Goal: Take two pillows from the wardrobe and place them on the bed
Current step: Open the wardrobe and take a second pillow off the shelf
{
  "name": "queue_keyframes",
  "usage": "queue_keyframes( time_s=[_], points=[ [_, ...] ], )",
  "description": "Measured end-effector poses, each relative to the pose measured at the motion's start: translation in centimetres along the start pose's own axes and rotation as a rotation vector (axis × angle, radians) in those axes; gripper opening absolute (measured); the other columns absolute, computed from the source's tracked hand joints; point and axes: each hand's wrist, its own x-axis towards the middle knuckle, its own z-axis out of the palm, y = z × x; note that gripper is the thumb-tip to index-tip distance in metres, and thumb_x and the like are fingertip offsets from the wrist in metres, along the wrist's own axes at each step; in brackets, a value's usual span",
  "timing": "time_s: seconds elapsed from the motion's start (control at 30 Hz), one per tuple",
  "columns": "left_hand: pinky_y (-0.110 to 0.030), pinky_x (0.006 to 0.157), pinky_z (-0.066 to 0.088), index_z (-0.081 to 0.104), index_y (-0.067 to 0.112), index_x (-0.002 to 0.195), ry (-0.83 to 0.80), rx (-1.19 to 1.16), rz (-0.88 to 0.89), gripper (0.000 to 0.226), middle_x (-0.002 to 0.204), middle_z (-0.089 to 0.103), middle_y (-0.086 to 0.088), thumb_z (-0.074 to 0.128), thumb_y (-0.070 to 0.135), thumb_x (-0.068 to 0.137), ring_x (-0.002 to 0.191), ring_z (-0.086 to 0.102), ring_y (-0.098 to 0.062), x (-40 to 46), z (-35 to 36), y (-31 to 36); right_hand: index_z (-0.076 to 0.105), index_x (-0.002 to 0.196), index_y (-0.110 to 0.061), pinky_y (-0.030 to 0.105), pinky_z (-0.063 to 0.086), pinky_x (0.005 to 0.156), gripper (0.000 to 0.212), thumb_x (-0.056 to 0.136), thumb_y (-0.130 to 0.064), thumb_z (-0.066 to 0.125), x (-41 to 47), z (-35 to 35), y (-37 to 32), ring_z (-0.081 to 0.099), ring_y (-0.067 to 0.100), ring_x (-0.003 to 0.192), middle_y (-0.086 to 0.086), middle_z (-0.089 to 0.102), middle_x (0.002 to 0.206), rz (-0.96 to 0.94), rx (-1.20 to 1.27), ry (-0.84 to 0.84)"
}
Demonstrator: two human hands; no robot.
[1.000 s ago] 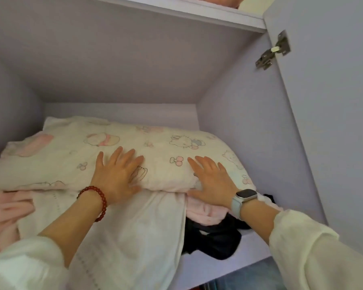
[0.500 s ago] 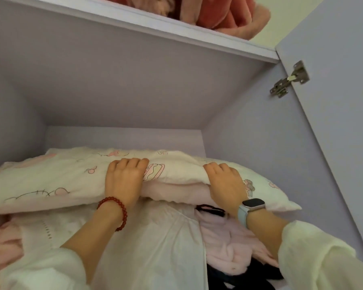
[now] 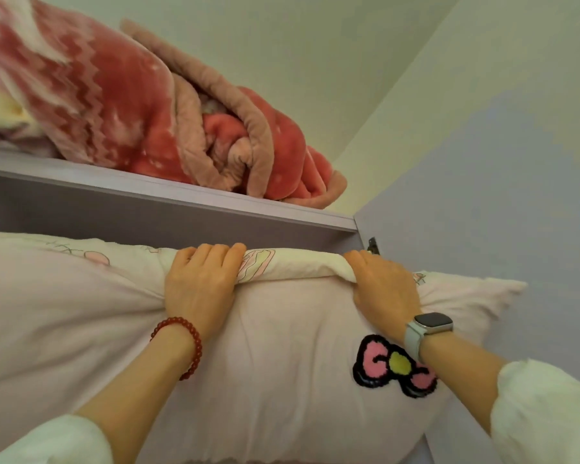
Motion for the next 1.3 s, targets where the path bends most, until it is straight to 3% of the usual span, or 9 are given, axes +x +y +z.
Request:
queue_keyframes(
  time_s=[0.13, 0.27, 0.47, 0.6, 0.67, 0.87, 1.03, 1.17, 1.3],
  points=[
    [-0.036, 0.060, 0.050, 0.064, 0.005, 0.092, -0.019, -0.028, -0.014, 0.033, 0.067, 0.064, -0.009, 0.036, 0.001, 0.075, 0.060, 0.059, -0.028, 3.1, -4.2, 3.7, 0.058, 0.094, -0.007, 0.037, 0.039, 0.048, 0.020, 0.076, 0.000, 0.054, -0.4, -5.9, 3.7, 0.060, 0.036, 0.061, 0.015, 0.063, 0.075, -0.006, -0.001, -0.080],
    [-0.038, 0.056, 0.049, 0.063, 0.005, 0.091, -0.074, -0.073, -0.019, 0.034, 0.066, 0.063, -0.010, 0.036, 0.001, 0.072, 0.059, 0.059, -0.029, 5.3, -8.0, 6.0, 0.049, 0.110, -0.016, 0.035, 0.034, 0.056, 0.026, 0.086, -0.010, 0.040, -0.5, -10.4, 6.4, 0.061, 0.033, 0.079, 0.007, 0.064, 0.093, -0.031, -0.020, -0.153],
    [-0.038, 0.054, 0.047, 0.064, 0.008, 0.088, -0.195, -0.276, -0.147, 0.041, 0.063, 0.063, -0.009, 0.027, 0.007, 0.069, 0.055, 0.059, -0.029, 4.1, -10.7, 11.1, 0.044, 0.102, -0.019, 0.034, 0.031, 0.055, 0.016, 0.087, -0.015, 0.040, -2.3, -16.6, 9.9, 0.060, 0.033, 0.077, 0.004, 0.066, 0.090, -0.096, -0.107, -0.351],
    [-0.032, 0.050, 0.042, 0.065, 0.010, 0.084, -0.352, -0.465, -0.248, 0.032, 0.064, 0.067, -0.007, 0.048, -0.006, 0.062, 0.051, 0.059, -0.028, -0.2, -11.9, 16.2, 0.045, 0.099, -0.018, 0.033, 0.029, 0.055, 0.015, 0.086, -0.014, 0.040, -7.9, -19.8, 11.9, 0.059, 0.033, 0.073, 0.003, 0.066, 0.085, -0.106, -0.159, -0.524],
    [-0.030, 0.049, 0.038, 0.066, 0.011, 0.085, -0.468, -0.591, -0.274, 0.038, 0.067, 0.069, -0.007, 0.058, -0.013, 0.057, 0.052, 0.060, -0.029, -3.1, -12.8, 19.2, 0.045, 0.097, -0.019, 0.032, 0.028, 0.053, 0.014, 0.085, -0.014, 0.039, -11.9, -21.8, 12.7, 0.058, 0.031, 0.071, 0.003, 0.066, 0.082, -0.075, -0.173, -0.610],
    [-0.032, 0.053, 0.046, 0.066, 0.016, 0.095, -0.805, -1.071, -0.263, 0.041, 0.079, 0.072, -0.004, 0.060, -0.011, 0.065, 0.064, 0.064, -0.031, -12.8, -18.8, 30.4, 0.053, 0.098, -0.021, 0.030, 0.027, 0.056, 0.019, 0.082, -0.015, 0.044, -26.2, -31.3, 13.5, 0.059, 0.027, 0.080, 0.001, 0.066, 0.085, 0.165, -0.321, -0.844],
    [-0.033, 0.058, 0.040, 0.061, 0.017, 0.106, -1.023, -1.429, -0.232, 0.037, 0.087, 0.071, -0.008, 0.049, -0.003, 0.077, 0.077, 0.062, -0.034, -17.3, -25.5, 40.9, 0.059, 0.099, -0.018, 0.034, 0.033, 0.075, 0.023, 0.078, -0.015, 0.050, -34.7, -41.8, 13.3, 0.058, 0.029, 0.090, 0.005, 0.067, 0.091, 0.446, -0.544, -0.964],
    [-0.033, 0.056, 0.033, 0.057, 0.014, 0.105, -1.043, -1.715, -0.191, 0.033, 0.085, 0.068, -0.017, 0.046, -0.003, 0.079, 0.077, 0.059, -0.041, -17.0, -32.8, 48.8, 0.058, 0.102, -0.018, 0.044, 0.021, 0.102, 0.027, 0.079, -0.010, 0.050, -38.5, -51.6, 13.2, 0.054, 0.028, 0.103, 0.006, 0.066, 0.098, 0.619, -0.856, -0.935],
    [-0.035, 0.058, 0.033, 0.055, 0.010, 0.095, -1.042, -2.005, -0.117, 0.024, 0.086, 0.064, -0.018, 0.048, -0.004, 0.078, 0.078, 0.057, -0.039, -14.3, -43.0, 54.8, 0.061, 0.101, -0.012, 0.058, 0.011, 0.109, 0.030, 0.076, -0.001, 0.050, -40.5, -62.6, 11.2, 0.052, 0.030, 0.112, 0.010, 0.066, 0.102, 0.783, -1.151, -0.771]
  ],
)
